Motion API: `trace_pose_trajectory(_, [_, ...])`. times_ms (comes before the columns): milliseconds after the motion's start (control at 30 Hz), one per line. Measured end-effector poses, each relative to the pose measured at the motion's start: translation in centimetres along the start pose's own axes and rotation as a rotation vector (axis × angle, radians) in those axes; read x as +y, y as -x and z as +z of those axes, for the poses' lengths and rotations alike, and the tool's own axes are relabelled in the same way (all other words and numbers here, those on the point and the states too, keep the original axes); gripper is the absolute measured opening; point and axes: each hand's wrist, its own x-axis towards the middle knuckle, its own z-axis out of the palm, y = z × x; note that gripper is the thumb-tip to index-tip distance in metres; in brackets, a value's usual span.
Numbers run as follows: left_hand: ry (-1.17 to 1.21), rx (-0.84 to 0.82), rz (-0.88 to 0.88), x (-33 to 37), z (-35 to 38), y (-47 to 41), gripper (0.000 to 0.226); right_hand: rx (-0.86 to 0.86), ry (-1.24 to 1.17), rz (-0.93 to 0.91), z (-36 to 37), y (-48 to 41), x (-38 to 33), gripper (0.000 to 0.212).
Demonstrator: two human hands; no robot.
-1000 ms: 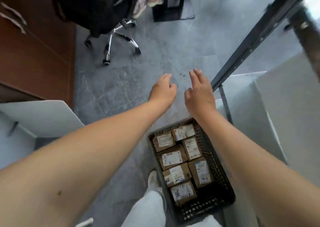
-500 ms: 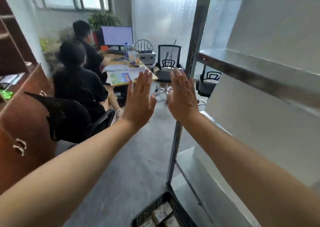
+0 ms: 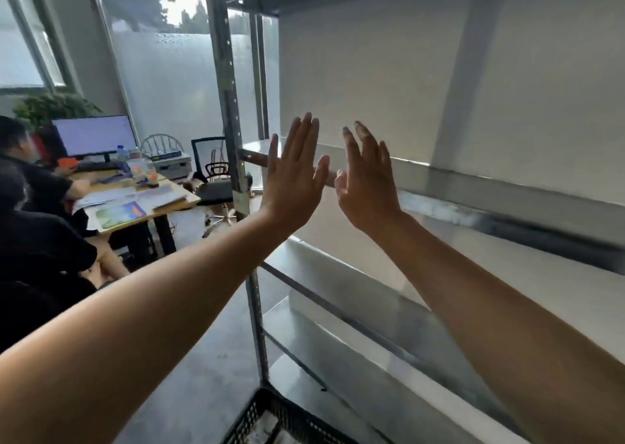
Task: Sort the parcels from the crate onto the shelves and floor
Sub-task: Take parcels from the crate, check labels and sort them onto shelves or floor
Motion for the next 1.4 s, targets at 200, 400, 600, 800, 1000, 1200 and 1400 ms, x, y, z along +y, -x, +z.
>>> trace_pose_trajectory(200, [0.189, -0.045, 0.099, 9.2, 2.4, -1.6, 0.060, 0.017, 0.233, 0.164, -7.2, 4.5, 5.6, 0.061])
trace_pose_trajectory(400, [0.412, -0.106, 0.281, 17.1, 3.9, 1.0, 0.060, -0.029, 0.440, 0.382, -13.8, 10.9, 8.4, 0.062])
trace_pose_trajectory(600, [0.578, -0.175, 0.474, 23.7, 3.5, 3.9, 0.062, 0.045, 0.584, 0.604, -20.0, 17.5, 7.8, 0.062])
trace_pose_trajectory(800, [0.670, -0.235, 0.648, 31.7, 1.8, 8.7, 0.061, 0.028, 0.811, 0.792, -27.5, 25.1, 6.1, 0.066])
trace_pose_trajectory(1000, [0.832, -0.287, 0.779, 38.9, -2.0, 14.5, 0.060, 0.076, 1.021, 0.953, -36.9, 32.4, 3.9, 0.064])
trace_pose_trajectory(1200, [0.935, -0.339, 0.897, 46.2, -6.9, 21.9, 0.060, 0.136, 1.148, 1.093, -44.6, 40.1, 1.1, 0.064])
trace_pose_trajectory(1400, [0.983, -0.364, 0.987, 54.5, -11.9, 27.1, 0.059, 0.105, 1.211, 1.194, -52.1, 46.7, -2.1, 0.067])
